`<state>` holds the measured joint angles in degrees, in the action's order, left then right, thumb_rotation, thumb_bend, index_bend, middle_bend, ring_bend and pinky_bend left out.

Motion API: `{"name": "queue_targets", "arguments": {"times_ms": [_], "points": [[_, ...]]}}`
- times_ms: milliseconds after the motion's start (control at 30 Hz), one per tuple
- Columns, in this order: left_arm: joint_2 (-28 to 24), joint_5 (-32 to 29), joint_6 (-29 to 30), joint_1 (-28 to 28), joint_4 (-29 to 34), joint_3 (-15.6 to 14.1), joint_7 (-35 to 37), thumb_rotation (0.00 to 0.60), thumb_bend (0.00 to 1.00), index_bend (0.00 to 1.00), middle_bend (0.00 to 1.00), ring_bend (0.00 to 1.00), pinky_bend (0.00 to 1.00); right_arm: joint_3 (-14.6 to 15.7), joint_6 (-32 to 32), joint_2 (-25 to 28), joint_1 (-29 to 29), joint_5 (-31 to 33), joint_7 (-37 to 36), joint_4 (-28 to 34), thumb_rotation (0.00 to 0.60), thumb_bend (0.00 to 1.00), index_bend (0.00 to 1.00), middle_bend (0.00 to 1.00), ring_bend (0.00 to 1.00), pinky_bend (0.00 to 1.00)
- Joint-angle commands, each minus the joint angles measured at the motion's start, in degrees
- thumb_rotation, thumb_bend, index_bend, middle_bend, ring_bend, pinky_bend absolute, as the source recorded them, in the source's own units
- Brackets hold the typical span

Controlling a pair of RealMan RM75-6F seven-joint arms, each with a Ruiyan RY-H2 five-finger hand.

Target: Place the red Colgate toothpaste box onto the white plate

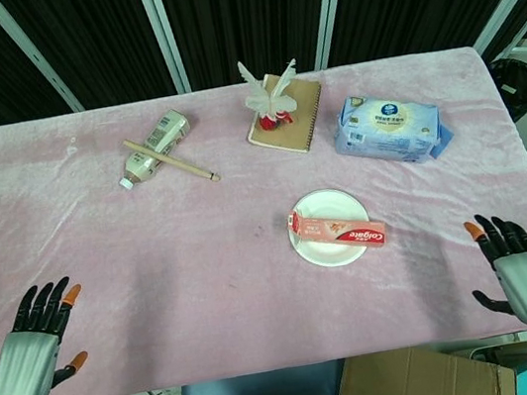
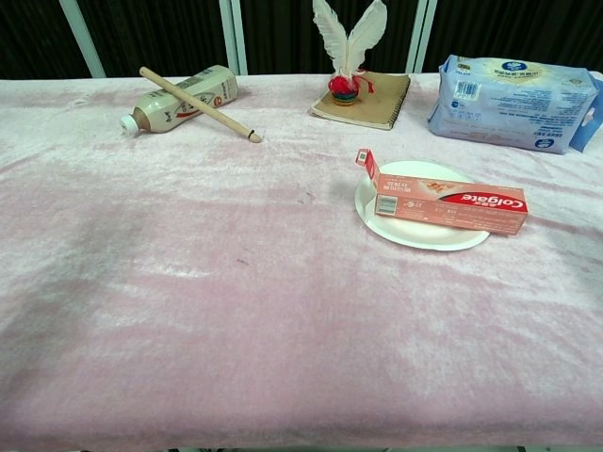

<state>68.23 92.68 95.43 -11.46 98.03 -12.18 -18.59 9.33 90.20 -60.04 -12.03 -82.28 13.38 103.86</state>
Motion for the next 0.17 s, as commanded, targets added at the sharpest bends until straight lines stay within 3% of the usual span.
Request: {"name": "queue_targets", "arguments": {"times_ms": [33,167], "points": [[0.5,0.6,1.3,1.6,-3.0,0.6,1.1,0.600,0.00,0.00,0.00,0.00,0.00,0.5,4.0,0.5,3.6,-2.8,-3.9,-5.0,0.600,0.13,0.00,0.00,0.00,0.07],[0.9,0.3,1.3,2.4,-4.8,1.3,1.8,0.600,0.00,0.00,0.00,0.00,0.00,-0.7,6.3,-0.1,5.2,-3.5,-7.6,-7.9,0.600,0.14,0.00,0.00,0.00,0.07]]}}
